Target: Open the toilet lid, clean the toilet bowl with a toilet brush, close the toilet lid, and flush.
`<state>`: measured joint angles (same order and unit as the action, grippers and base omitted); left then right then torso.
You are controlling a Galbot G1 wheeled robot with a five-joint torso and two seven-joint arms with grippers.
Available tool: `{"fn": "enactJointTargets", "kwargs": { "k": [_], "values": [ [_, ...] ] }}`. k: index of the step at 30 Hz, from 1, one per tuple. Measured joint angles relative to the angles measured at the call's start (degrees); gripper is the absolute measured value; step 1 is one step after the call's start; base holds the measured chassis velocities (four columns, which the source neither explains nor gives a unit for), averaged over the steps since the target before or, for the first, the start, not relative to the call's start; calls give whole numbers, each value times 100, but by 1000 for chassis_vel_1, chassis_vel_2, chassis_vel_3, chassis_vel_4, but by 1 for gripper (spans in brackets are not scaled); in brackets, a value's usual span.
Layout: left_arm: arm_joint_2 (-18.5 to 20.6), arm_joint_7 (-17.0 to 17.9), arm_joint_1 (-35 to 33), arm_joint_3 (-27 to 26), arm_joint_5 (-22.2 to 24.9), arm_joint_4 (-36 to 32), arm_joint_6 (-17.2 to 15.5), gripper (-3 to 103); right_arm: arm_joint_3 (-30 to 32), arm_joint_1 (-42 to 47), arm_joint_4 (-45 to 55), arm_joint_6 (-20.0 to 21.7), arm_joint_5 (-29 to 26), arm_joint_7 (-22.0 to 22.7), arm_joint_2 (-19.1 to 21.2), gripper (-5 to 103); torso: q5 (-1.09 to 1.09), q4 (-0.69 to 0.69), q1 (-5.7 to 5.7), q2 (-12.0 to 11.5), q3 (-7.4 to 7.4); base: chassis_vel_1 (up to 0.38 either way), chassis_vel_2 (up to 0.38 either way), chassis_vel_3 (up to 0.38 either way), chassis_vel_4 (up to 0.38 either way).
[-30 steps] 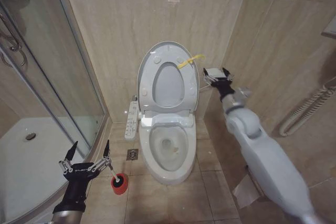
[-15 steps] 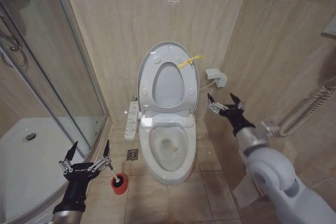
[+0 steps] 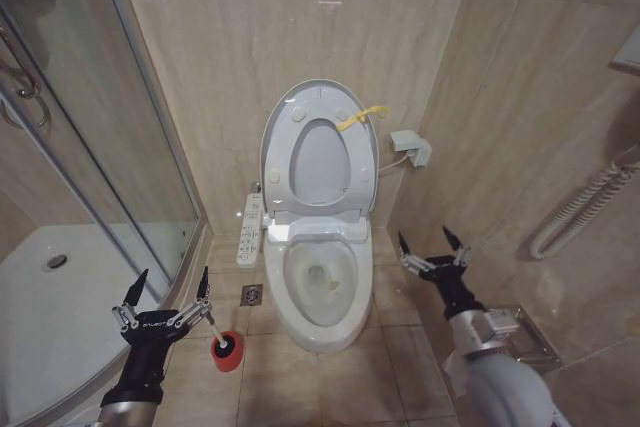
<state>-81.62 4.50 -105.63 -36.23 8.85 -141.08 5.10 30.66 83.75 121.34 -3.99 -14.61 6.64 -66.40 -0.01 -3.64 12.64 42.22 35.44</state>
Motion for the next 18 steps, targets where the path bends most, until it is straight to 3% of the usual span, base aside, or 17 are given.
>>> {"fn": "enactJointTargets", "kwargs": {
  "k": [7,18],
  "values": [
    [0,0,0,0,0,0,0,100,247,561,-76,-251,91,-591,-455,100,2,-6,1,0,0,0,0,0,0],
    [0,0,0,0,0,0,0,100,158,841,266,-226,249,-563,-995,100,1,-3,1,0,0,0,0,0,0]
  ]
}}
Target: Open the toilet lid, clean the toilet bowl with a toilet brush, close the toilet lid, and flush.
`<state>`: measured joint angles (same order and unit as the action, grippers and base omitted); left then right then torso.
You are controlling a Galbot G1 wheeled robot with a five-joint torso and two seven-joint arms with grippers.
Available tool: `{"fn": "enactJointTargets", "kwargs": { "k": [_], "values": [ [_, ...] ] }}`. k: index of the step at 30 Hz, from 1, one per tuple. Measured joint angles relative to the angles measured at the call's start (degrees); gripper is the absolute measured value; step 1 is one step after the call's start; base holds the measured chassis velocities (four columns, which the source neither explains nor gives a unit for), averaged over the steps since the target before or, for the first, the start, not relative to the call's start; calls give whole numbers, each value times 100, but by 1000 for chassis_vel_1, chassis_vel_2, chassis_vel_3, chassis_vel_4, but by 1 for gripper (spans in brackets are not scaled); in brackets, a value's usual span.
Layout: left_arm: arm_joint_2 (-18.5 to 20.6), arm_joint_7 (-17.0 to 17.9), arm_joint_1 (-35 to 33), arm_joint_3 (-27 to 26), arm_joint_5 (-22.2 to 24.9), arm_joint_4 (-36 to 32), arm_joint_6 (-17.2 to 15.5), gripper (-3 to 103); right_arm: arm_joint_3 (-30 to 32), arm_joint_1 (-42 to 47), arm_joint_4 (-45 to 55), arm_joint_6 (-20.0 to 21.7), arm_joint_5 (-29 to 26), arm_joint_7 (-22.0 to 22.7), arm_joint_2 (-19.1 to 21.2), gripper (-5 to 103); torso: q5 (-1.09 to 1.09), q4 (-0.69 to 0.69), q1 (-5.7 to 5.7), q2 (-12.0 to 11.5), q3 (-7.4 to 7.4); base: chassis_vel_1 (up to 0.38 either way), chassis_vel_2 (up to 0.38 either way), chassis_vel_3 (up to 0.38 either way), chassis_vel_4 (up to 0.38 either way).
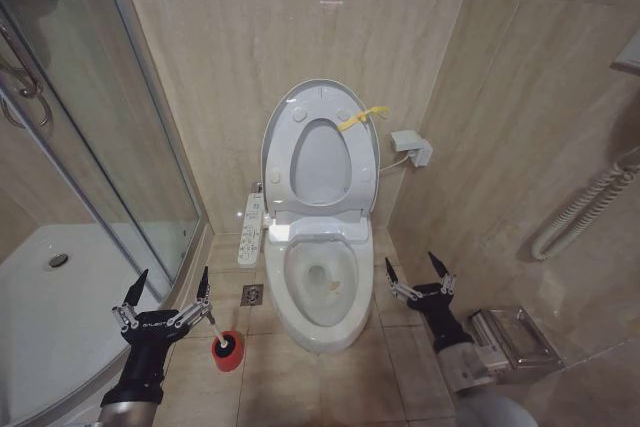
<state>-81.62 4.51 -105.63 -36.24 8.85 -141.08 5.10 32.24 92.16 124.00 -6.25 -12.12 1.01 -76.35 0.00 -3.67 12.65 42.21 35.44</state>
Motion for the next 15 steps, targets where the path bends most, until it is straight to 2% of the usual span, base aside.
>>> {"fn": "enactJointTargets", "kwargs": {
  "k": [6,11,15],
  "values": [
    [0,0,0,0,0,0,0,100,14,236,85,-50,40,105,-150,100,1,0,0,0,0,0,0,0,0],
    [0,0,0,0,0,0,0,100,38,389,79,-188,296,302,-399,100,1,0,0,0,0,0,0,0,0],
    [0,0,0,0,0,0,0,100,209,342,19,-267,173,273,-472,100,1,0,0,0,0,0,0,0,0]
  ]
}}
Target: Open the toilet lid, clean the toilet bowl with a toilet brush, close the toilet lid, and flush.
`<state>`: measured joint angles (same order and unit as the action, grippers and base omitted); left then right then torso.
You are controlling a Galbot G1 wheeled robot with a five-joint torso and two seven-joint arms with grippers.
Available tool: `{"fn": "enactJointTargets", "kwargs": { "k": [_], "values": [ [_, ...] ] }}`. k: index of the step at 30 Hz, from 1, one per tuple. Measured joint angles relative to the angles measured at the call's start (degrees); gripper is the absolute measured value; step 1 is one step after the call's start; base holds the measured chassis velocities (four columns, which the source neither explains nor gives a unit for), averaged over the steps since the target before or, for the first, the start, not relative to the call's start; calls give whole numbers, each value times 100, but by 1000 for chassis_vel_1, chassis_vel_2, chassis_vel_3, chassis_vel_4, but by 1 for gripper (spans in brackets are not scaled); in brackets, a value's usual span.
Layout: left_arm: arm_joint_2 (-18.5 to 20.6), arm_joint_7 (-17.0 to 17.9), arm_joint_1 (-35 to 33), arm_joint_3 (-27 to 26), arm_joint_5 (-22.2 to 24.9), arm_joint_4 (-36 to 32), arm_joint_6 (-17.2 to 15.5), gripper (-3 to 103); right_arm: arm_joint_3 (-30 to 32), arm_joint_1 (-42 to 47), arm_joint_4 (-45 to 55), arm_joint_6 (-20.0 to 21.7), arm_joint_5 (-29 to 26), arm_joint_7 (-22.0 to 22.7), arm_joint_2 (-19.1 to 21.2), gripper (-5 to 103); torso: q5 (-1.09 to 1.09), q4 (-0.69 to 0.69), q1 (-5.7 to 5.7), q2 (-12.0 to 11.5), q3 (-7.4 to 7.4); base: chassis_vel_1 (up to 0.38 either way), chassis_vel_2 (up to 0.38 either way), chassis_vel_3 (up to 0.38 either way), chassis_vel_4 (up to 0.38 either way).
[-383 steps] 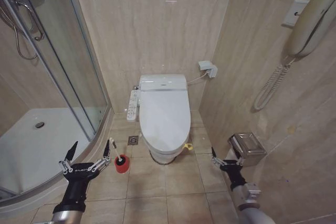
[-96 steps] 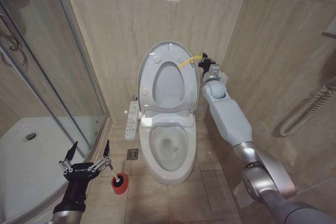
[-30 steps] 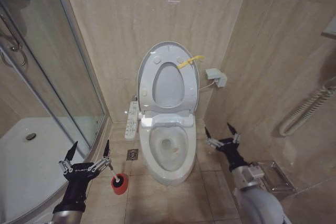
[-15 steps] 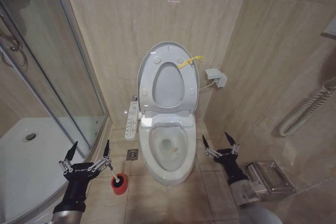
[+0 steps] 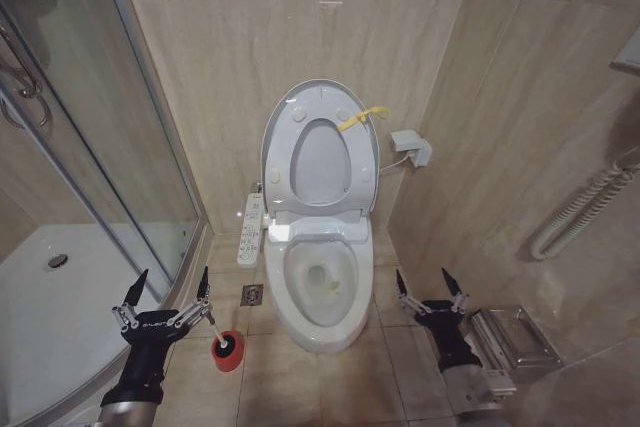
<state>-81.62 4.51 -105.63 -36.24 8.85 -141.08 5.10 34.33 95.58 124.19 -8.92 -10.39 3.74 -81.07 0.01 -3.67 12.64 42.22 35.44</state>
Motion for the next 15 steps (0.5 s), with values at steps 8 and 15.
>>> {"fn": "enactJointTargets", "kwargs": {
  "k": [8,15],
  "values": [
    [0,0,0,0,0,0,0,100,598,-82,-24,57,-433,-698,-221,100,0,1,0,0,0,0,0,0,0],
    [0,0,0,0,0,0,0,100,558,105,-2,-125,-432,-790,-339,100,0,0,0,0,0,0,0,0,0]
  ]
}}
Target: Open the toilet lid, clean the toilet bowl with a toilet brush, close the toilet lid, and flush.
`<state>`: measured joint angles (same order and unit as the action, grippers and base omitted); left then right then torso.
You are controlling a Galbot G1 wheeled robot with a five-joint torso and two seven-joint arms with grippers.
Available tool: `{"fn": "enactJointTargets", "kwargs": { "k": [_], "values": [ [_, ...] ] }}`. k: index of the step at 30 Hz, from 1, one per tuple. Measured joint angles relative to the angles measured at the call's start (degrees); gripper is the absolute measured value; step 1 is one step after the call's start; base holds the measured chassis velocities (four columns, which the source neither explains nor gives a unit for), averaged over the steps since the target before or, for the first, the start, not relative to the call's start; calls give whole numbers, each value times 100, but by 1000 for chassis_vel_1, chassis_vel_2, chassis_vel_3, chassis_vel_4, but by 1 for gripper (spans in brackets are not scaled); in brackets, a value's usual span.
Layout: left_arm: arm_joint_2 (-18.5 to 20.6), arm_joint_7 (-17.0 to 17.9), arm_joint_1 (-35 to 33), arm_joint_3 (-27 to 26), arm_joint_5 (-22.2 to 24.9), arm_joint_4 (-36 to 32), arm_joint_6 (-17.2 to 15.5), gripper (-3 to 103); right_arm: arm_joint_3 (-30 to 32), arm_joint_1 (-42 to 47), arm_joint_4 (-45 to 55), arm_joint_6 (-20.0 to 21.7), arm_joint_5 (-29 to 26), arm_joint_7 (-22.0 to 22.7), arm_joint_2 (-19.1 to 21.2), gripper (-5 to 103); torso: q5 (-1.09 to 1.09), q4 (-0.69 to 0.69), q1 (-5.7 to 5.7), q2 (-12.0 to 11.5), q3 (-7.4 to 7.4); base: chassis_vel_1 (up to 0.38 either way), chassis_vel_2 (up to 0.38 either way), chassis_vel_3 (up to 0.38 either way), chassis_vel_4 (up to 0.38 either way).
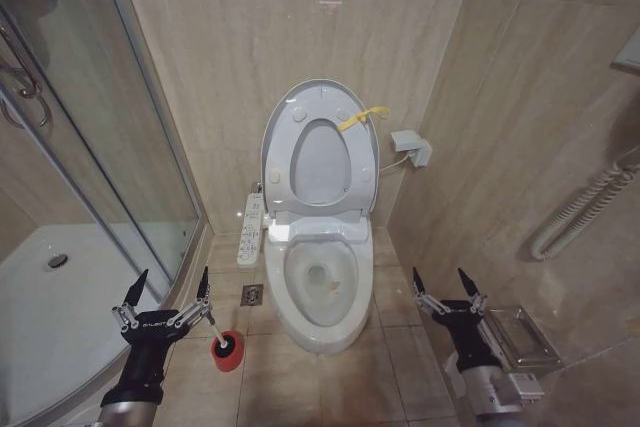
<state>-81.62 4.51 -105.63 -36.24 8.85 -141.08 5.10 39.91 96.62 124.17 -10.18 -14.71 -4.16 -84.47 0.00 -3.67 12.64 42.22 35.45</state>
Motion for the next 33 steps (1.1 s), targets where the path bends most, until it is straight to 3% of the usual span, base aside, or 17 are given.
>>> {"fn": "enactJointTargets", "kwargs": {
  "k": [33],
  "values": [
    [0,0,0,0,0,0,0,100,-103,107,143,136,28,233,30,100,0,0,0,0,0,0,0,0,0]
  ]
}}
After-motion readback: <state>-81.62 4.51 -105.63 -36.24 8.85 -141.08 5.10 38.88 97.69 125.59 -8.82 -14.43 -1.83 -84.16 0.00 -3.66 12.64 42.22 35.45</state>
